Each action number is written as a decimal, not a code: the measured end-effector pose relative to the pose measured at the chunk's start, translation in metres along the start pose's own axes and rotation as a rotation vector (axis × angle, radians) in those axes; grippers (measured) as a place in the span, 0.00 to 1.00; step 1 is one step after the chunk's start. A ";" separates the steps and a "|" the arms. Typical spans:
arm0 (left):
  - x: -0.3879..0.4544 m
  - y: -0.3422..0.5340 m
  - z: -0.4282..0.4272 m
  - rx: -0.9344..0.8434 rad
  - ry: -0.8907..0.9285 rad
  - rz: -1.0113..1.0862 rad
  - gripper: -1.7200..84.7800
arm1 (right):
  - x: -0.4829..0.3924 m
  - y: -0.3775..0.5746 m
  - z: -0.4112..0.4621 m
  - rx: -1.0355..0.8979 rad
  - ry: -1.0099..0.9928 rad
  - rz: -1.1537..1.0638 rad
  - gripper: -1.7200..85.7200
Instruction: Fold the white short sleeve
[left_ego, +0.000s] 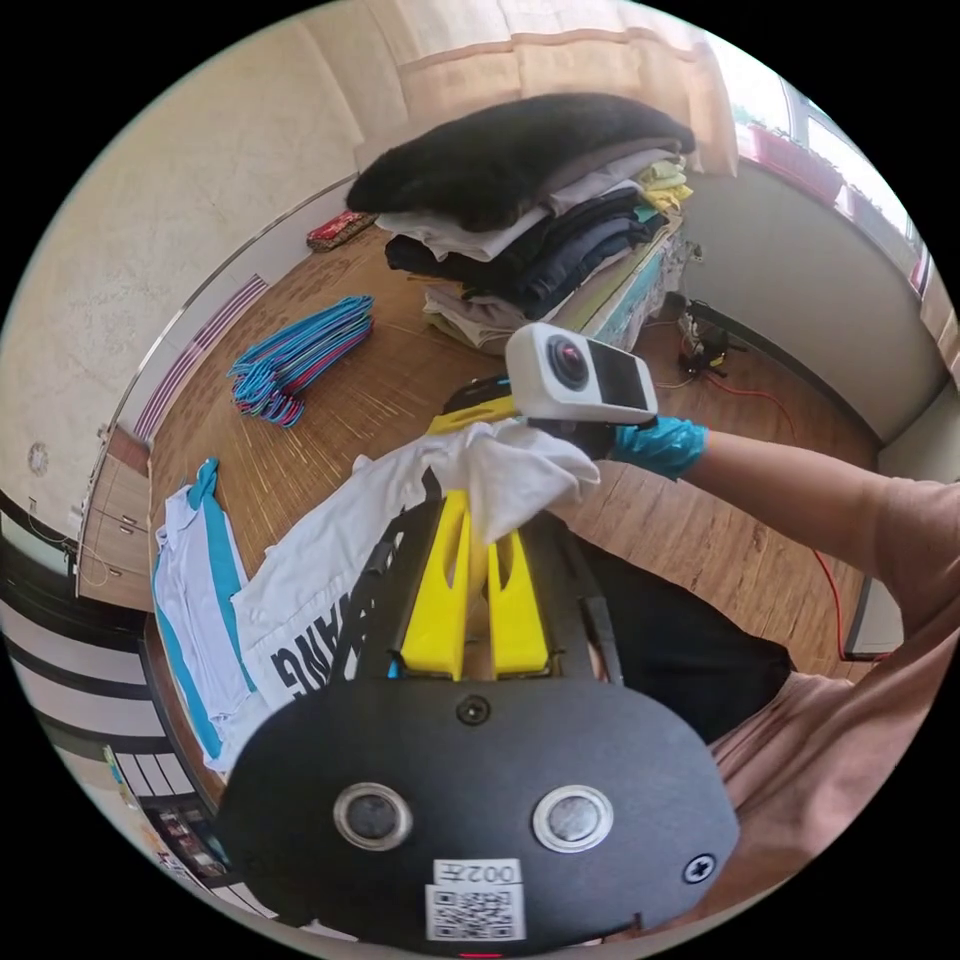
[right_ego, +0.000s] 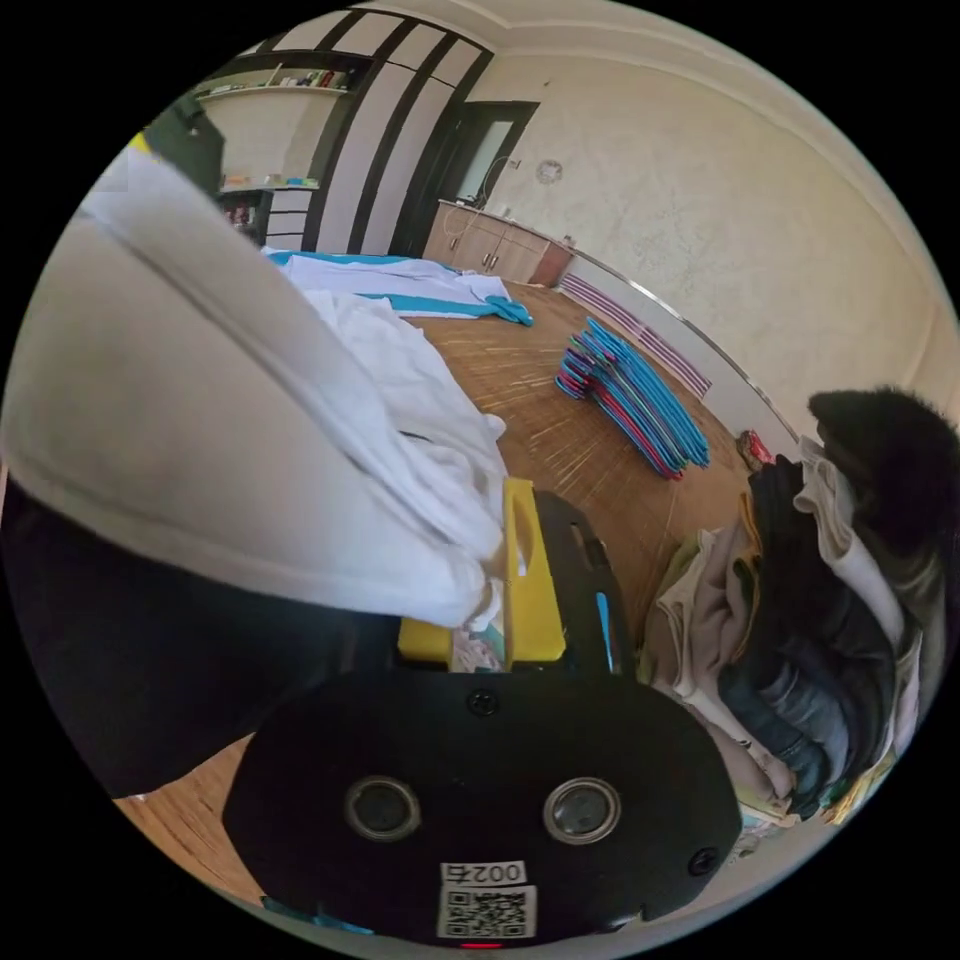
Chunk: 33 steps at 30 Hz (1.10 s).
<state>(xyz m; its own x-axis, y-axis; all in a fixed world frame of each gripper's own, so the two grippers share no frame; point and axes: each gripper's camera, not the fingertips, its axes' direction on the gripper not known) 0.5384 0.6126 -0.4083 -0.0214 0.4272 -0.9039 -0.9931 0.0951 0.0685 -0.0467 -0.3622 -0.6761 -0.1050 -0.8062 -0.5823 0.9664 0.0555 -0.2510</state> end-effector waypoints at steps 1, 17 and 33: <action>0.002 0.001 -0.001 0.002 0.002 0.003 0.01 | 0.003 -0.001 -0.001 -0.011 0.001 0.021 0.07; 0.054 0.034 -0.059 0.092 0.079 0.284 0.01 | -0.015 -0.020 -0.116 -0.186 0.101 0.056 0.03; -0.094 -0.004 -0.136 0.143 -0.844 0.391 0.01 | 0.059 -0.310 -0.103 -0.172 0.267 -0.064 0.03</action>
<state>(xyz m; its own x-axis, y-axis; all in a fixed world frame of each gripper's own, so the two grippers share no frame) 0.5288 0.4501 -0.3812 -0.2041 0.9572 -0.2052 -0.9086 -0.1071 0.4038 -0.3768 -0.3661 -0.7125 -0.2437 -0.6295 -0.7378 0.9044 0.1271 -0.4072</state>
